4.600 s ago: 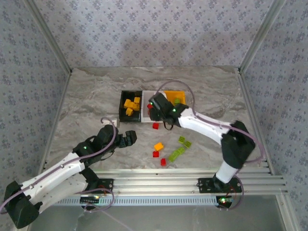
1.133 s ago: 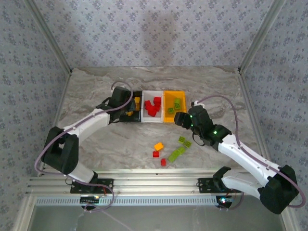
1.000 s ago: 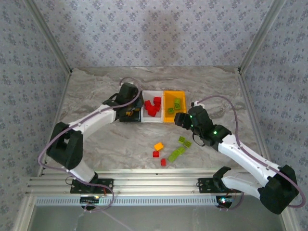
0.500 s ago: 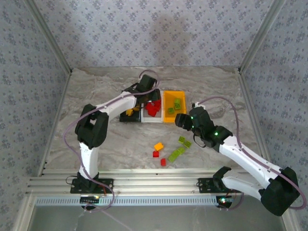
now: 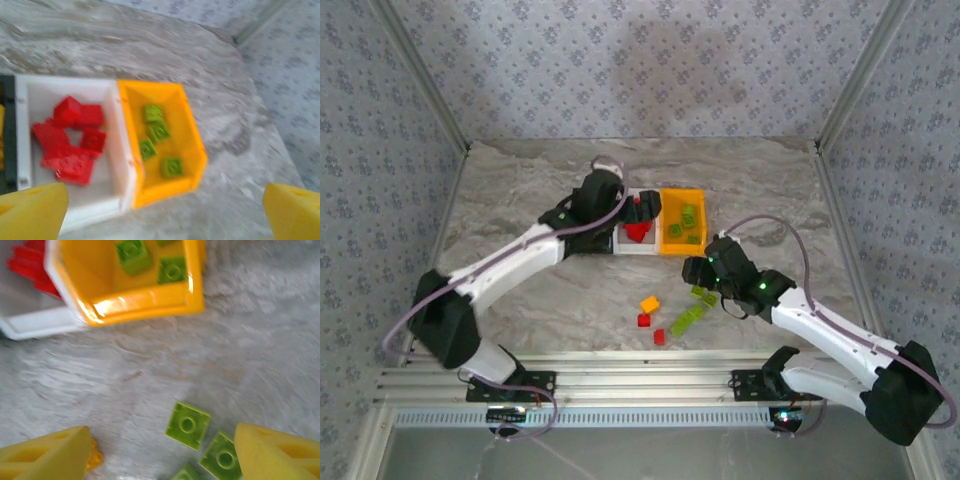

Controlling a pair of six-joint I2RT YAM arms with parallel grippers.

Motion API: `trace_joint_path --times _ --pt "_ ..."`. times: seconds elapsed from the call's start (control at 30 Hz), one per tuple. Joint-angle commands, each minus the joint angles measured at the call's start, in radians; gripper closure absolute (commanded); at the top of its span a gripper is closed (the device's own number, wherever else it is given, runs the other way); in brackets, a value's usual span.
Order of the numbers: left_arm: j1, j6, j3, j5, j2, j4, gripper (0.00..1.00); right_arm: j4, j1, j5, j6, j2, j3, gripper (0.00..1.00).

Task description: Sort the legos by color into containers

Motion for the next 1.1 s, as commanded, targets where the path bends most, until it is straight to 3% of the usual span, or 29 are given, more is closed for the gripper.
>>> trace_joint_path --times 0.0,0.2,0.4,0.8,1.07 --pt "-0.058 -0.029 -0.136 -0.042 -0.092 0.031 0.00 -0.075 0.008 0.044 0.060 0.032 -0.035 0.23" --pt "-0.083 -0.117 -0.358 -0.055 -0.259 0.028 0.01 -0.109 0.006 0.048 0.105 0.124 -0.019 0.23" --pt "-0.083 -0.173 -0.492 -0.092 -0.365 0.028 0.01 0.000 0.029 0.051 0.051 0.173 -0.013 0.24" --pt "-0.075 -0.177 -0.558 -0.159 -0.451 -0.048 0.01 -0.020 0.021 0.089 -0.096 0.424 0.151 0.26" --pt "-0.057 -0.189 -0.583 -0.154 -0.451 -0.059 0.01 -0.074 0.026 0.085 -0.094 0.539 0.194 0.35"
